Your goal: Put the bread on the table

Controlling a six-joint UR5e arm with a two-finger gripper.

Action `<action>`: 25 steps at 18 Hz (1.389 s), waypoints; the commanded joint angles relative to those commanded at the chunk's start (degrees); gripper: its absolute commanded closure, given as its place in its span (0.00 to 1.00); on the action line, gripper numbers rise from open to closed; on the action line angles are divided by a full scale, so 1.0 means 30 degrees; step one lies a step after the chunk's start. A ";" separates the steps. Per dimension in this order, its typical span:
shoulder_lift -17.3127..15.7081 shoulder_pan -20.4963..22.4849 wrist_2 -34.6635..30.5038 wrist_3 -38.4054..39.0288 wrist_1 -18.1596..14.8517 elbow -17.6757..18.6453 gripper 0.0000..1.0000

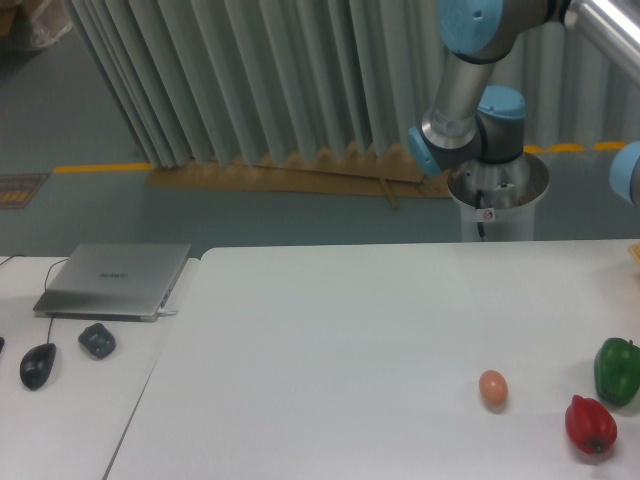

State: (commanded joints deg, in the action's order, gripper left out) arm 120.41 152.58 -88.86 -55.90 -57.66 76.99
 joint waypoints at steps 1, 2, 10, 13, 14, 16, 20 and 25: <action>0.0059 -0.0030 -0.0029 -0.0058 0.0029 -0.0029 0.66; 0.0060 -0.0117 -0.0058 -0.0059 0.0030 0.0000 0.66; -0.0116 -0.0176 -0.0146 -0.0293 0.0030 0.0556 0.57; -0.0204 -0.0176 -0.0146 -0.0293 0.0030 0.0557 0.55; -0.0233 -0.0176 -0.0146 -0.0293 0.0030 0.0586 0.51; -0.0291 -0.0147 -0.0204 -0.0293 0.0030 0.0586 0.12; -0.0262 -0.0438 -0.0937 -0.0293 0.0059 0.0732 0.00; -0.1431 -0.0821 -0.1729 -0.0323 -0.0204 0.1053 0.00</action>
State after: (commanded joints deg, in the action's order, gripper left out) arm 116.11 150.12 -94.04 -56.87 -58.27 80.15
